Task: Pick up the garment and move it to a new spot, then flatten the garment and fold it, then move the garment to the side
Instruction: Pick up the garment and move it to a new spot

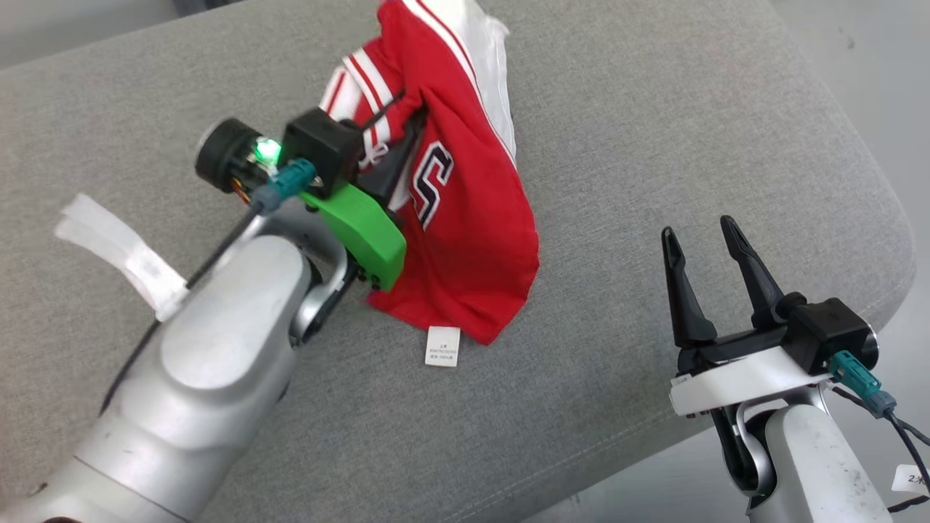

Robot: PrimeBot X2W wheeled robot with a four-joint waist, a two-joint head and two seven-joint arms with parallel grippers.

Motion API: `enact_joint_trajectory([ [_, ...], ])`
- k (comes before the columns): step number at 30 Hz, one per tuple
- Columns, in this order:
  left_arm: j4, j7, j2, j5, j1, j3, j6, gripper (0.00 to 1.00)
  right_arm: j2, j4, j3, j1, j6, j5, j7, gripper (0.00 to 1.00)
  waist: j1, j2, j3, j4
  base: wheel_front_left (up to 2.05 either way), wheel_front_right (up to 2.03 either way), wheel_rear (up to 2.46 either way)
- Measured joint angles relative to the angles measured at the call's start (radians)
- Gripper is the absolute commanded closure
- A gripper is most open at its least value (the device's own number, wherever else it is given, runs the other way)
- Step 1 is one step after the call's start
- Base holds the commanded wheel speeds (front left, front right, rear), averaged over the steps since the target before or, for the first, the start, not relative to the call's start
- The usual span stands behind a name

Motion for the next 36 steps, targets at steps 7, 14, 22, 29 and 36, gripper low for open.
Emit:
enact_joint_trajectory([
  [7,0.191,-0.077,-0.097,0.02,0.033,-0.086,-0.026,0.0,0.0,0.002,0.002,-0.008,0.0,-0.006,0.0,0.0,0.0,0.0,0.035,-0.02,0.0,0.0,0.0],
  [14,0.189,-0.149,-0.129,0.041,0.089,-0.067,0.014,0.0,0.001,0.016,0.001,0.018,0.0,-0.037,0.0,0.0,0.0,0.0,-0.003,-0.001,0.0,0.0,0.0],
  [22,-0.051,-0.155,-0.074,0.067,0.358,0.095,0.112,0.0,0.001,0.027,0.009,0.069,0.0,-0.072,0.0,0.0,0.0,0.0,-0.103,0.07,0.0,0.0,0.0],
  [29,-0.245,-0.156,-0.056,0.141,0.585,0.303,0.163,0.0,0.002,0.031,0.019,0.103,0.0,-0.081,0.0,0.0,0.0,0.0,-0.181,0.169,0.0,0.0,0.0],
  [36,-0.331,-0.156,-0.101,0.243,0.783,0.486,0.141,0.0,0.001,0.031,-0.006,0.141,0.0,-0.077,0.0,0.0,0.0,0.0,-0.249,0.248,0.0,0.0,0.0],
])
